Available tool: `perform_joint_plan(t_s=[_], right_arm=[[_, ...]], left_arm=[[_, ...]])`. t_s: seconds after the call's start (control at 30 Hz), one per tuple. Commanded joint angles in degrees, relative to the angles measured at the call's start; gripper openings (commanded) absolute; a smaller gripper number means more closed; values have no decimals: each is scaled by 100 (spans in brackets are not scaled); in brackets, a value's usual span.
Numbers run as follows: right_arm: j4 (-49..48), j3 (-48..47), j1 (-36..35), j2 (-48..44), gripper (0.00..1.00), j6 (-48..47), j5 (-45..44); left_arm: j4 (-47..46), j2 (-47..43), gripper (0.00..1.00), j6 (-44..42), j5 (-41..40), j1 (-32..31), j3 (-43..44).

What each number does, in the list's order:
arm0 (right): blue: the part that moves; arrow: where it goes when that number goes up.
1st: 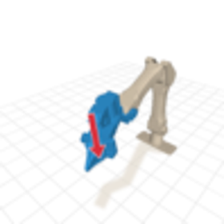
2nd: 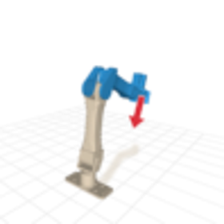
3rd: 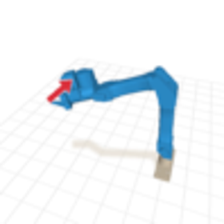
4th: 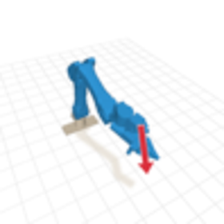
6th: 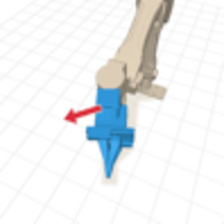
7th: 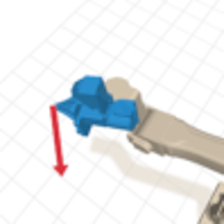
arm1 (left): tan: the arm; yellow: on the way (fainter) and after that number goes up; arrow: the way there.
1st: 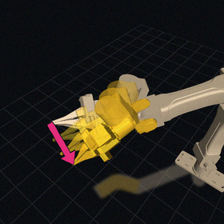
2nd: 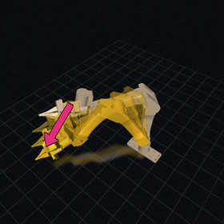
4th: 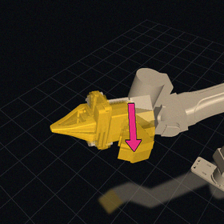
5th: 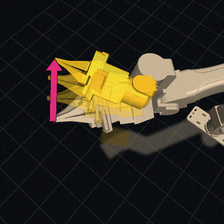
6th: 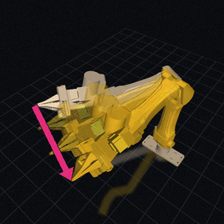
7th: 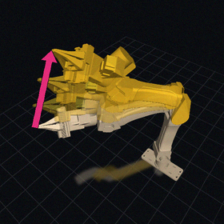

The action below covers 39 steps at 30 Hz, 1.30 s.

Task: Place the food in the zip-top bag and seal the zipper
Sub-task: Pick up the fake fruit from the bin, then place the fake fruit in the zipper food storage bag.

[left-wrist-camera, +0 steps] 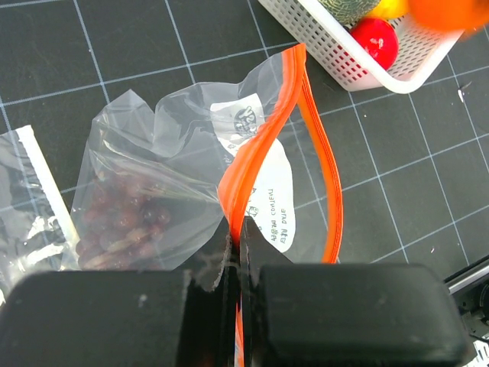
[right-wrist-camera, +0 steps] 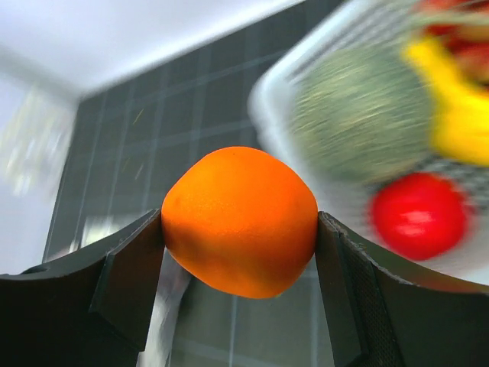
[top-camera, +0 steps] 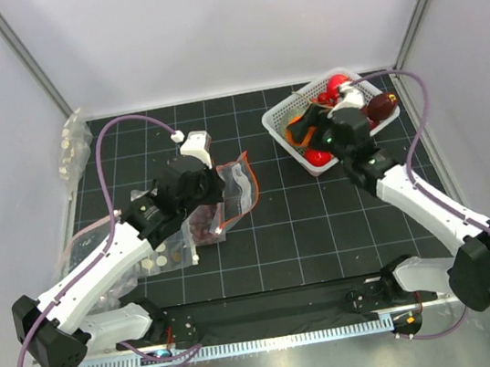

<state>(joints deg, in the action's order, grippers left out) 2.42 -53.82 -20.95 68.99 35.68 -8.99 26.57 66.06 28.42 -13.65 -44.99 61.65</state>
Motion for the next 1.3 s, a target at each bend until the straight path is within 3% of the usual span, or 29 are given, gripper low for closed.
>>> perform_joint_plan(t_s=[0.0,0.17,0.57,0.77,0.87,0.97,1.0,1.03,1.1,1.27], right_arm=[[-864,126,-918,-307,39,-710,731],[-1682,381,-1719,-360,37,-1511,1417],[-3238,1365,-2422,-923,38,-2293,1840],[-3344,1252,-2756,-467,38,-2469,1761],[-2836,806,-2862,33,41,-2409,1384],[-2492,540,-2871,464,63,-2513,1312],[-2500,540,-2871,492,85,-2513,1304],[-2509,539,-2871,501,93,-2522,1321],[-2509,557,-2880,414,100,-2496,1356],[-2570,785,-2871,10,100,-2505,1023]], left_arm=[[-196,-6,2,-39,29,-18,111],[-152,-23,2,-21,-68,-18,111],[-240,-454,1,93,-797,-27,-118],[-266,-436,1,58,-675,-27,-100],[-345,-489,0,40,-464,-27,-126],[-477,-638,0,67,-358,-18,-214],[-503,-673,0,75,-401,-27,-249],[-538,-717,0,75,-445,-18,-267],[-582,-788,0,84,-437,-27,-320],[-574,-674,0,76,-428,-27,-285]])
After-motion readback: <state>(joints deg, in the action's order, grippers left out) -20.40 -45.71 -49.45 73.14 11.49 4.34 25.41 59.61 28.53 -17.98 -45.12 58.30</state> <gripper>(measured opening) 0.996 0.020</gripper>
